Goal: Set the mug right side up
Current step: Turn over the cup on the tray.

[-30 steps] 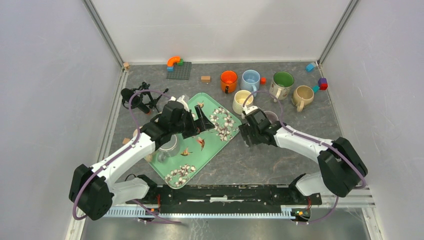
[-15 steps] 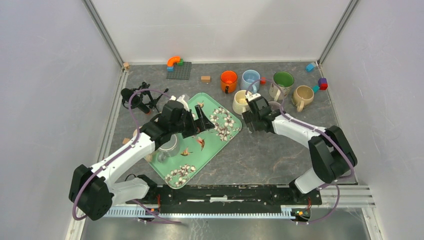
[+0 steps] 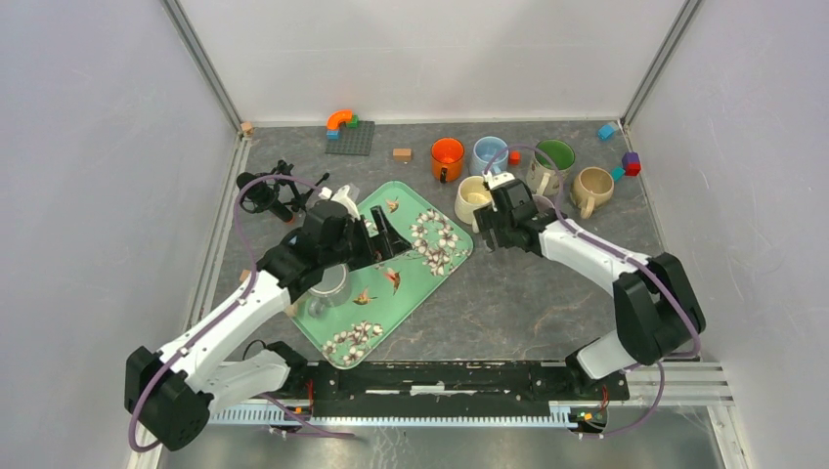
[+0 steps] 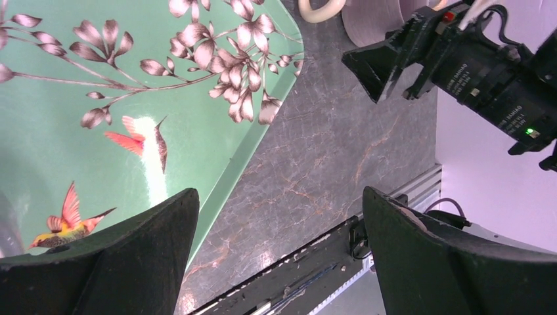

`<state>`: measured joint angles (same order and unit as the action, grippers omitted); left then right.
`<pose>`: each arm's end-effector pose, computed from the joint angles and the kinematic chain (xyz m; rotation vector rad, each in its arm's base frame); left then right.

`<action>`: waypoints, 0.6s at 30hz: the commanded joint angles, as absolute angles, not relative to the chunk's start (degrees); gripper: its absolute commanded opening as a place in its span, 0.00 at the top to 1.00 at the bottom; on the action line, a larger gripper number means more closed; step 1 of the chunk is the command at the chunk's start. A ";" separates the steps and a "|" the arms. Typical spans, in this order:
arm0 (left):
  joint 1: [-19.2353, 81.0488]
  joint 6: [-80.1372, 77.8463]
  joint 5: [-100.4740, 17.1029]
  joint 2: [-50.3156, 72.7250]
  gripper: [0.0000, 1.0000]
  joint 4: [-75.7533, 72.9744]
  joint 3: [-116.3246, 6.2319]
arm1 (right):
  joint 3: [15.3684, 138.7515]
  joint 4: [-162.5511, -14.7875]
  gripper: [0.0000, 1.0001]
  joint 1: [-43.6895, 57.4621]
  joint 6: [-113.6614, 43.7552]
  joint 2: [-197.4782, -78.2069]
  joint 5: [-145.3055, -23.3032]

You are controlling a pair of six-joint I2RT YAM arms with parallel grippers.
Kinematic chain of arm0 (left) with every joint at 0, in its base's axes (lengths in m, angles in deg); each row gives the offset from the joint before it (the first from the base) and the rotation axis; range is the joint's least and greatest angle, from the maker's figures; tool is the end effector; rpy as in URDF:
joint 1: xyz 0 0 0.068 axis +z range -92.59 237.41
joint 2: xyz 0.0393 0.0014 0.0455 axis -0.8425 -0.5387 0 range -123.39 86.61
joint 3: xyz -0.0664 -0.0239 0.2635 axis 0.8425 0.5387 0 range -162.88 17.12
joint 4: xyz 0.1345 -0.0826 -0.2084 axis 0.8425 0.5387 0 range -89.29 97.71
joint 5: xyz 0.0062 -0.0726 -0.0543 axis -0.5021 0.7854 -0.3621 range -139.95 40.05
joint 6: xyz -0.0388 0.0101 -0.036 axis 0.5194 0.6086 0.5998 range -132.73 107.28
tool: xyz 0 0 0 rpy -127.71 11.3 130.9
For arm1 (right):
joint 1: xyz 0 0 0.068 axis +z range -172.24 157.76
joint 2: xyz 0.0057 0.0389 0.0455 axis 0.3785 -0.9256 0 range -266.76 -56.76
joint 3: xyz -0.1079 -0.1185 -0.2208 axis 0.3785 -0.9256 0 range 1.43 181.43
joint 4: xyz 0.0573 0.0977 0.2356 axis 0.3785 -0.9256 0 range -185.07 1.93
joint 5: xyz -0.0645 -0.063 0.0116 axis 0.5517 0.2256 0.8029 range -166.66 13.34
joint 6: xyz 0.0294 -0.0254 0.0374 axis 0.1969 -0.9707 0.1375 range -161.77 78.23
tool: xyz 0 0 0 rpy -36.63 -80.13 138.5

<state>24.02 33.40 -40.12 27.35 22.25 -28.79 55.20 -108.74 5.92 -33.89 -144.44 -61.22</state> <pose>0.1860 -0.1298 0.2799 -0.1550 2.3351 -0.9349 0.2769 0.1372 0.2022 -0.3301 2.4536 -0.0744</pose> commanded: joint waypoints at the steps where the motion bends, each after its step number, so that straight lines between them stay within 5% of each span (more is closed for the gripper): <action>1: 24.14 31.66 -43.60 31.13 0.00 24.29 -28.70 | 54.29 -108.68 0.13 6.00 -32.60 -138.72 -64.07; 18: 24.15 36.52 -69.13 46.96 0.00 37.20 -22.02 | 46.78 -100.38 0.04 6.12 -30.36 -124.36 -76.50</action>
<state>24.02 33.56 -59.05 45.22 33.20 -22.67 46.79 -104.67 5.94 -31.27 -126.10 -73.09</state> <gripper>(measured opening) 0.994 0.951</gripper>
